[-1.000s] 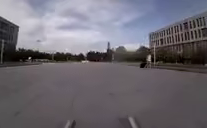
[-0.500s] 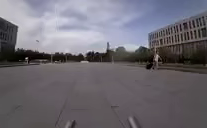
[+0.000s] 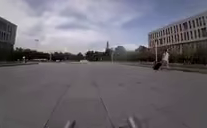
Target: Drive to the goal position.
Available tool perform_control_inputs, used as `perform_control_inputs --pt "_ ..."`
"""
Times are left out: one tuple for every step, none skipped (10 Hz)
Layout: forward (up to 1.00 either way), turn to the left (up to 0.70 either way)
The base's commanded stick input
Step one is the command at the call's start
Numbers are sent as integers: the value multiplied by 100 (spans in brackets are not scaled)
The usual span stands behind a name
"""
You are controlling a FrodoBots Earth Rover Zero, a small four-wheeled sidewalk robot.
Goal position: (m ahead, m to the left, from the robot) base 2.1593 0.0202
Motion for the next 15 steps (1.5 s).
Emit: perform_control_inputs --pt "100 0" --pt "100 0" --pt "100 0" --pt "100 0" --pt "100 0" --pt "100 0" --pt "100 0" --pt "100 0" --pt "100 0" --pt "100 0" --pt "100 0" --pt "100 0" --pt "100 0" --pt "100 0" --pt "100 0"
